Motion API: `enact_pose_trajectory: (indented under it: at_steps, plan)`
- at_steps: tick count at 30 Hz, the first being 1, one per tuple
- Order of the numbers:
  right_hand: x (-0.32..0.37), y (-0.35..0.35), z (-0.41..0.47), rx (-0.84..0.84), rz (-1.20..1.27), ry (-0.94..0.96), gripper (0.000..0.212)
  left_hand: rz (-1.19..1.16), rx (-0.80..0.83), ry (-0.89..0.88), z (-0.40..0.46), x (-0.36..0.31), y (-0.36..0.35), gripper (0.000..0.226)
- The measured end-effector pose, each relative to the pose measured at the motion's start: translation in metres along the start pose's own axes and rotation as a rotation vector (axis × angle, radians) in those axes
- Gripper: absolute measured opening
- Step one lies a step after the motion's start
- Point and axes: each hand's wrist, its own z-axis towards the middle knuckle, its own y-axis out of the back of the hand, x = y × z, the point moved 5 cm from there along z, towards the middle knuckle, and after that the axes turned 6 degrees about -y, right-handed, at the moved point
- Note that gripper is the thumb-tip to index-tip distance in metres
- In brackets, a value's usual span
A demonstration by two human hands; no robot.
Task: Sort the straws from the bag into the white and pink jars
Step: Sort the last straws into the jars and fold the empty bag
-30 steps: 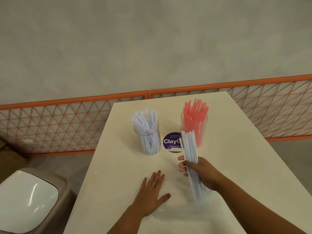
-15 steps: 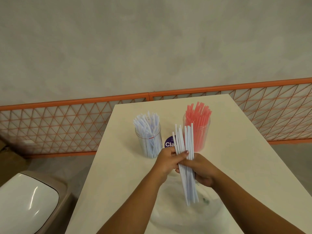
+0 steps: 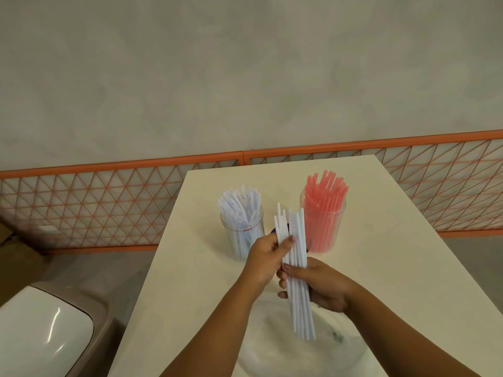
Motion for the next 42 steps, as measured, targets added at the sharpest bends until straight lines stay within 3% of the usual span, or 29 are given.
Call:
enact_pose_trajectory:
  at_steps: [2,5,7,10,13,17,23,33,37,42]
  plan:
    - [0.008,0.0,0.006,-0.031,0.026,0.044,0.01,0.151,-0.187,-0.209,0.004,-0.013,0.015,0.02]
    - [0.029,0.003,0.015,-0.147,0.062,0.172,0.013,0.552,-0.48,-0.518,0.013,-0.033,0.042,0.027]
    - [0.049,0.003,0.02,-0.203,0.054,0.28,0.015,0.777,-0.551,-0.555,0.027,-0.033,0.054,0.034]
    - [0.079,0.001,0.03,-0.281,0.027,0.43,0.016,0.945,-0.518,-0.439,0.05,-0.022,0.067,0.049]
    - [0.11,-0.008,0.044,-0.318,0.024,0.565,0.014,0.895,-0.487,-0.324,0.069,-0.006,0.077,0.052]
    - [0.145,-0.021,0.059,-0.464,-0.125,0.717,0.015,0.569,-0.492,-0.319,0.081,0.004,0.082,0.03]
    - [0.157,-0.027,0.093,-0.609,-0.189,0.832,0.013,0.499,-0.614,-0.34,0.077,0.005,0.088,0.026]
    - [0.134,-0.026,0.128,-0.702,-0.34,0.814,0.017,0.467,-0.618,-0.343,0.084,0.011,0.094,0.028]
    - [0.135,-0.029,0.127,-0.695,-0.4,0.828,0.002,0.462,-0.607,-0.345,0.084,0.011,0.094,0.03]
    - [0.132,-0.031,0.124,-0.699,-0.422,0.874,0.008,0.425,-0.588,-0.344,0.083,0.012,0.093,0.031]
